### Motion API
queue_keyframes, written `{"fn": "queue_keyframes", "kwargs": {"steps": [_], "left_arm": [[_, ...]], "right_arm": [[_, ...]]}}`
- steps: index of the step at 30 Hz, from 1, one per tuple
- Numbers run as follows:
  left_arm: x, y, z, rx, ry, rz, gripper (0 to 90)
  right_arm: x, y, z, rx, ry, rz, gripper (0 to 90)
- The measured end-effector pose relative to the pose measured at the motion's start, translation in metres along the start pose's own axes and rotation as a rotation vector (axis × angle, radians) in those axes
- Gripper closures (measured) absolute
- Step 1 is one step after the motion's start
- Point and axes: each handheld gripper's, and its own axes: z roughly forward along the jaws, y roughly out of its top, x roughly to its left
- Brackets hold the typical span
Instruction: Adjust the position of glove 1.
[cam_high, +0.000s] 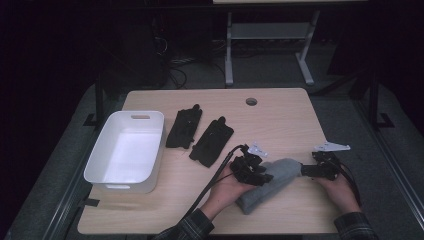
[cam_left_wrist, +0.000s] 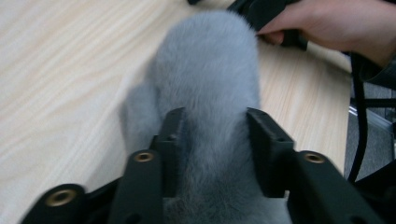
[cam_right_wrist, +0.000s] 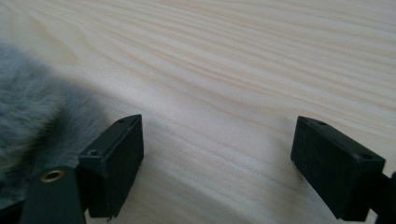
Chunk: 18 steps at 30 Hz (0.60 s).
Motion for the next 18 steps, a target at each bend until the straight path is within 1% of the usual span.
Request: {"fn": "queue_keyframes", "kwargs": {"steps": [1, 2, 3, 6, 7, 10, 11, 12, 13, 14, 16, 18], "left_arm": [[0.000, 0.000, 0.000, 0.000, 0.000, 0.000, 54.0], [0.001, 0.002, -0.004, -0.016, 0.002, 0.012, 51.8], [0.002, 0.003, -0.006, -0.018, 0.005, 0.019, 49.5], [0.005, 0.004, -0.009, -0.028, 0.006, 0.024, 45.6], [0.010, 0.006, -0.010, -0.037, 0.010, 0.034, 43.0], [0.020, 0.005, -0.009, -0.042, -0.007, 0.030, 32.3], [0.020, 0.005, -0.009, -0.042, -0.007, 0.030, 28.8], [0.022, 0.005, -0.008, -0.040, -0.010, 0.027, 28.8], [0.025, 0.004, -0.006, -0.037, -0.026, 0.028, 23.5], [0.026, 0.004, -0.005, -0.036, -0.037, 0.027, 22.2], [0.026, 0.004, -0.005, -0.031, -0.041, 0.032, 18.9], [0.028, 0.003, 0.001, -0.022, -0.055, 0.043, 17.5]], "right_arm": [[0.000, 0.000, 0.000, -0.001, 0.000, -0.001, 16.9], [0.000, 0.000, 0.000, 0.000, 0.000, 0.000, 16.9], [0.000, 0.000, 0.000, 0.000, 0.000, 0.000, 16.8], [0.000, 0.000, 0.000, 0.000, 0.000, 0.000, 16.9], [0.000, 0.000, 0.000, 0.000, 0.000, 0.000, 16.9], [0.000, 0.000, 0.000, 0.000, 0.000, 0.000, 16.8], [0.000, 0.000, 0.000, 0.000, 0.000, 0.000, 16.8], [0.000, 0.000, 0.000, 0.000, 0.000, 0.000, 16.8], [0.000, 0.000, 0.000, 0.000, 0.000, 0.000, 16.9], [0.000, 0.000, 0.000, 0.000, 0.000, 0.000, 16.9], [0.000, 0.000, 0.000, 0.000, 0.000, 0.001, 16.9], [0.000, 0.000, 0.000, 0.000, 0.000, 0.001, 16.8]]}}
